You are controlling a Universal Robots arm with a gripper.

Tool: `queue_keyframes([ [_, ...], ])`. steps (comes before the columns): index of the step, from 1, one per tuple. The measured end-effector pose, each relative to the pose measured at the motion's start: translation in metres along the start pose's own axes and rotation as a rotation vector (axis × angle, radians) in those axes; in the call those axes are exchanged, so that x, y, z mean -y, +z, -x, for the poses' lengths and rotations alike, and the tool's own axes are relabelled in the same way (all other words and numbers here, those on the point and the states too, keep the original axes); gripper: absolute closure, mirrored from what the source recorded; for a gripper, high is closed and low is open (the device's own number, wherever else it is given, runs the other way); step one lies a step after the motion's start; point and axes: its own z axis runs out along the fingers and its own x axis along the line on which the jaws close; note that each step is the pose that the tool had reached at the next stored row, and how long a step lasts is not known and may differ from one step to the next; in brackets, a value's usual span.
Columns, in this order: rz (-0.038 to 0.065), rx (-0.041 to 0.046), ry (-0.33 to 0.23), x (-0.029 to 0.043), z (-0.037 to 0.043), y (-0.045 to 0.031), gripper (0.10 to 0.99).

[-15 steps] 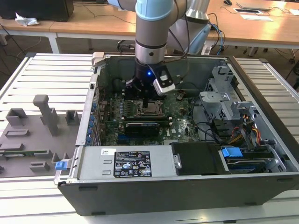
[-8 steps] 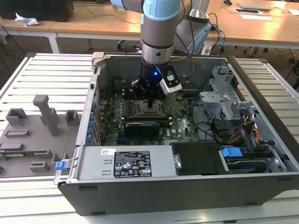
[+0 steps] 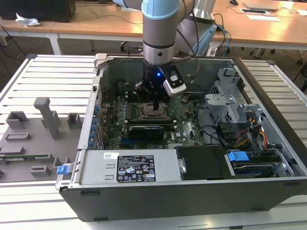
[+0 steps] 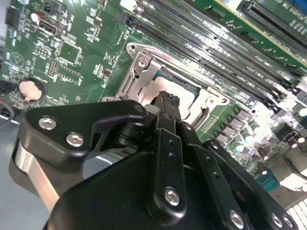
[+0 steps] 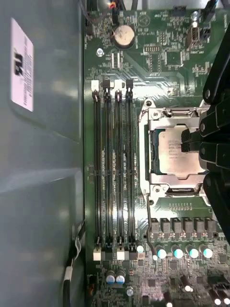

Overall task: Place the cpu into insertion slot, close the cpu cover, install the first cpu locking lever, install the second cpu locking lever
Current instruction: 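Close the cpu cover, then install the first cpu locking lever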

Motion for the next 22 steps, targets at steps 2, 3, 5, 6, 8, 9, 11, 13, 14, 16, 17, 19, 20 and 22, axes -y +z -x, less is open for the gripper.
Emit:
queue_keyframes([
  [2,-0.001,0.0009,0.000,-0.0002,0.0002,-0.0063,0.980],
  [3,-0.002,0.0013,0.000,-0.0002,0.0004,-0.0090,0.980],
  [5,-0.002,0.0052,0.000,-0.0003,-0.0002,-0.0134,0.980],
  [6,-0.001,0.0122,0.000,-0.0003,-0.0028,-0.0136,0.980],
  [8,-0.001,0.0212,0.000,-0.0003,-0.0076,-0.0139,0.980],
  [9,-0.001,0.0245,0.000,-0.0003,-0.0093,-0.0140,0.980],
  [11,-0.002,0.0251,0.000,-0.0003,-0.0097,-0.0141,0.980],
  [13,-0.002,0.0251,0.000,-0.0002,-0.0097,-0.0141,0.980],
  [14,-0.002,0.0252,0.000,-0.0002,-0.0097,-0.0141,0.980],
  [16,-0.002,0.0252,0.000,-0.0002,-0.0097,-0.0141,0.980],
  [17,-0.002,0.0251,-0.001,-0.0002,-0.0097,-0.0141,0.980],
  [19,-0.003,0.0252,0.000,-0.0002,-0.0097,-0.0141,0.980],
  [20,-0.003,0.0252,-0.001,-0.0002,-0.0097,-0.0141,0.980],
  [22,-0.003,0.0252,-0.001,-0.0002,-0.0097,-0.0141,0.980],
])
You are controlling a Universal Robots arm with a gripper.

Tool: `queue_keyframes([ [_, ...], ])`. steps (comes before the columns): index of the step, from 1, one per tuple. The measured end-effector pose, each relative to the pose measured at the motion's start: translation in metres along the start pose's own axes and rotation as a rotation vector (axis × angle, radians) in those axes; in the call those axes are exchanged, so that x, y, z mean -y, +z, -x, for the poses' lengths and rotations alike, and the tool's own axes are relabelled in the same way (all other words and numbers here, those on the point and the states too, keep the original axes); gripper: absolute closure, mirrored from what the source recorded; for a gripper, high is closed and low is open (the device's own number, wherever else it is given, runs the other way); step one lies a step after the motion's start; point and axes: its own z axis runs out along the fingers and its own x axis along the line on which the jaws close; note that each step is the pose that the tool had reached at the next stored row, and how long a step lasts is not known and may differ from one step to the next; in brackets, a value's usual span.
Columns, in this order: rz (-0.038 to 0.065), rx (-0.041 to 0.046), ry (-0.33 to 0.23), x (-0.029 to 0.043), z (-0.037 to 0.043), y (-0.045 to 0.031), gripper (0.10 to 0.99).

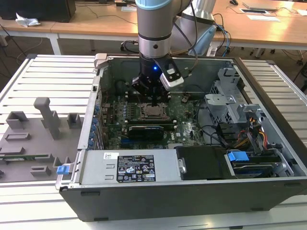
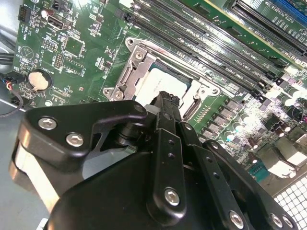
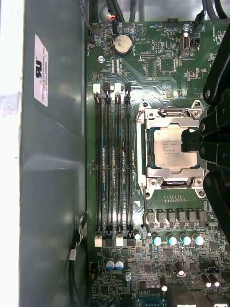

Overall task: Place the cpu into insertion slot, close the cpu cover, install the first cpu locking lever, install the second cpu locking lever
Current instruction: 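Install the first cpu locking lever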

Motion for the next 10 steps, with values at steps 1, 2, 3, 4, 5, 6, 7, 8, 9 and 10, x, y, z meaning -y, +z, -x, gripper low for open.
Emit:
queue_keyframes([
  [1,0.000,0.0000,0.000,0.0000,0.0000,0.0000,0.980],
  [2,0.000,0.0000,0.000,0.0000,0.0000,0.0000,0.980],
  [3,0.000,0.0000,0.000,0.0000,0.0000,0.0000,0.980],
  [4,0.000,-0.0001,0.000,0.0000,0.0000,-0.0001,0.980],
  [5,0.000,0.0000,0.000,-0.0001,0.0001,-0.0010,0.980],
  [6,0.000,0.0000,0.000,-0.0001,0.0002,-0.0021,0.980],
  [7,0.000,0.0000,0.000,-0.0001,0.0002,-0.0031,0.980],
  [8,0.000,0.0001,0.000,-0.0001,0.0002,-0.0031,0.980],
  [9,0.000,0.0001,0.000,-0.0001,0.0002,-0.0031,0.980],
  [10,0.000,0.0001,0.000,-0.0001,0.0002,-0.0031,0.980],
])
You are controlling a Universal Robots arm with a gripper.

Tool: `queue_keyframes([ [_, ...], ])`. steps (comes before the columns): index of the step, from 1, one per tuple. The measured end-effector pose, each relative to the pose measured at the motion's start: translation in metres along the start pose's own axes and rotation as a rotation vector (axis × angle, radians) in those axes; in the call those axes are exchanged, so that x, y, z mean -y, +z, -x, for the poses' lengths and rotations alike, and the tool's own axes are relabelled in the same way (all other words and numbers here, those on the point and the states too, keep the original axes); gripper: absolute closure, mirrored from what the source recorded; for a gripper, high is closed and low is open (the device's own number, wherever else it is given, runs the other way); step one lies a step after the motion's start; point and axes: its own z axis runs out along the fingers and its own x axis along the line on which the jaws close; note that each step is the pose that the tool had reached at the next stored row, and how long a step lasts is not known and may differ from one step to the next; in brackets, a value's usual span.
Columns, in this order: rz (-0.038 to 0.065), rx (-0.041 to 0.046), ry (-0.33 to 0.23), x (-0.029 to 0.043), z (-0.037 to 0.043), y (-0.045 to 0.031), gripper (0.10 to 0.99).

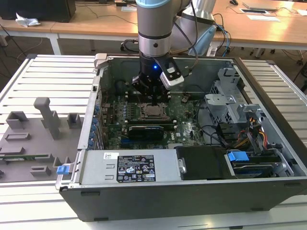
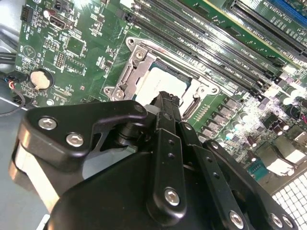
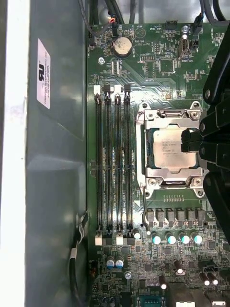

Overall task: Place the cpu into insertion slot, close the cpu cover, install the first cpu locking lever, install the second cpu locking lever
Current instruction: 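Install the first cpu locking lever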

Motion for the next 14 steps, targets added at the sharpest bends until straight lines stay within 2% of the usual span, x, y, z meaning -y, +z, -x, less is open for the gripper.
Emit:
queue_keyframes([
  [3,0.000,-0.0001,0.000,-0.0002,-0.0015,-0.0002,0.980],
  [11,0.000,-0.0001,0.000,-0.0028,-0.0214,-0.0016,0.980],
  [14,-0.001,-0.0002,0.000,-0.0030,-0.0250,-0.0028,0.980],
])
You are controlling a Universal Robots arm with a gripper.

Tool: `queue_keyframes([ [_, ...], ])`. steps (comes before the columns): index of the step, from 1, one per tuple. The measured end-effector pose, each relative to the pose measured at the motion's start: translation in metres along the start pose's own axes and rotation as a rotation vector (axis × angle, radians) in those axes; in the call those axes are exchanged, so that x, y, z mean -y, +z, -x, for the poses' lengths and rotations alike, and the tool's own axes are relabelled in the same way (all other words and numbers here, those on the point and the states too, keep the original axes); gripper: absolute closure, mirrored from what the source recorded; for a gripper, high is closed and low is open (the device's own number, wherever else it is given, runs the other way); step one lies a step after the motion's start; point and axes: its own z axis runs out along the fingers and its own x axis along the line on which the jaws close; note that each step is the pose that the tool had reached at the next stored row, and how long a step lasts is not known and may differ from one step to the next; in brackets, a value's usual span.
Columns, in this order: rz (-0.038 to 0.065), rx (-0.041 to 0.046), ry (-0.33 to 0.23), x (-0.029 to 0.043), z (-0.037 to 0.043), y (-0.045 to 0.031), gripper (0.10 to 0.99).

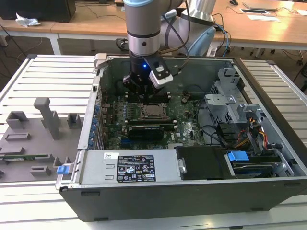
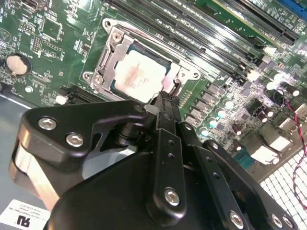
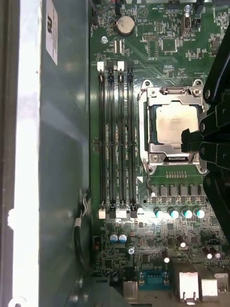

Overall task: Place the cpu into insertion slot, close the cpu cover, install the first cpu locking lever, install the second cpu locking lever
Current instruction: 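Install the first cpu locking lever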

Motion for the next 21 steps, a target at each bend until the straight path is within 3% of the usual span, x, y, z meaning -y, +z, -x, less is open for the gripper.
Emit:
queue_keyframes([
  [7,0.000,0.0003,0.000,-0.0004,0.0009,-0.0135,0.980],
  [11,0.000,0.0001,0.000,-0.0003,-0.0012,-0.0138,0.980],
  [15,0.000,0.0010,0.000,-0.0008,-0.0123,-0.0145,0.980],
  [20,0.000,0.0036,0.000,-0.0012,-0.0330,-0.0159,0.980],
  [21,0.005,0.0049,0.000,-0.0012,-0.0361,-0.0161,0.980],
])
